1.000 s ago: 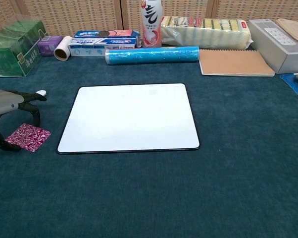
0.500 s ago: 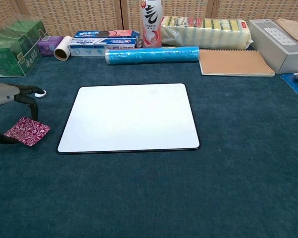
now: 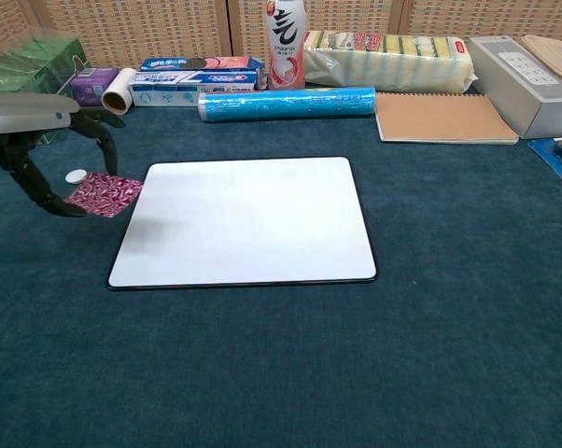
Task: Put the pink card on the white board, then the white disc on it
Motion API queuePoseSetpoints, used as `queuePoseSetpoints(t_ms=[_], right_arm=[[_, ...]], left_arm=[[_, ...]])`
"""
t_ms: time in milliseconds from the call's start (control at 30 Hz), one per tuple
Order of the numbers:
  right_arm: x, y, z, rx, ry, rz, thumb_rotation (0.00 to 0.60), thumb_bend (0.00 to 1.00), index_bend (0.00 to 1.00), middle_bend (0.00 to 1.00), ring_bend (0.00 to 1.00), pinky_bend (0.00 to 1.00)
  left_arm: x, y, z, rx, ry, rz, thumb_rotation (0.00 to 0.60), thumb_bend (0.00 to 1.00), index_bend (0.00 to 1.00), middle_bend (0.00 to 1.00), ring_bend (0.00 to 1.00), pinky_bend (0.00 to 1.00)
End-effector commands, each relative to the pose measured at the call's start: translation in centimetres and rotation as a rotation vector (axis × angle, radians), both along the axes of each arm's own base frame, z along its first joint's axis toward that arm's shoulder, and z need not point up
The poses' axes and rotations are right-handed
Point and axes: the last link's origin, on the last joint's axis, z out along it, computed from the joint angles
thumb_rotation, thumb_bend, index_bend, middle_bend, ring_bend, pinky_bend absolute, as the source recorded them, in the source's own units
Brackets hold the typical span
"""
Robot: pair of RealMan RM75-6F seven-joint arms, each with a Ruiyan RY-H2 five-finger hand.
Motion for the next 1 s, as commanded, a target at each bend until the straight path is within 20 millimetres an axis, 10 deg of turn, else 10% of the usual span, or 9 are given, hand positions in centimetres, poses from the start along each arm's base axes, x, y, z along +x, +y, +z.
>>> queuePoseSetpoints(t_ms=[33,533,733,1000], right_arm=[[-0.1,0.0,0.1,0.0,-0.003,-0.001,0.6,0.02,0.04,0.0,0.02,0.0],[-0.6,-0.6,0.3,0.008,-0.02,-0.018,0.6,0.02,0.04,0.0,0.02,0.0],[-0.7,-0.6,0.3,0.008,-0.023,-0.018,0.6,0.02,0.04,0.0,0.02,0.0],[-0.6,-0.5,0.5,0.001,-0.024,-0.015,0.6,0.02,0.04,0.0,0.02,0.0]], left_arm=[[3.2,0.8,-1.9,-0.023,0.001,-0.009,0.6,0.21,0.42,0.0,0.0,0.0],[9.6,2.8,-9.3,-0.047,0.066,0.017,0.6,0.2,0.4,0.0,0.0,0.0],[10.0,2.5,-9.8,-0.05,0.069,0.016,0.6,0.16,0.01,0.0,0.0,0.0],[9.6,2.9,-7.6,-0.007,0.069,0.001,0.6,0.15,0.0,0.0,0.0,0.0]])
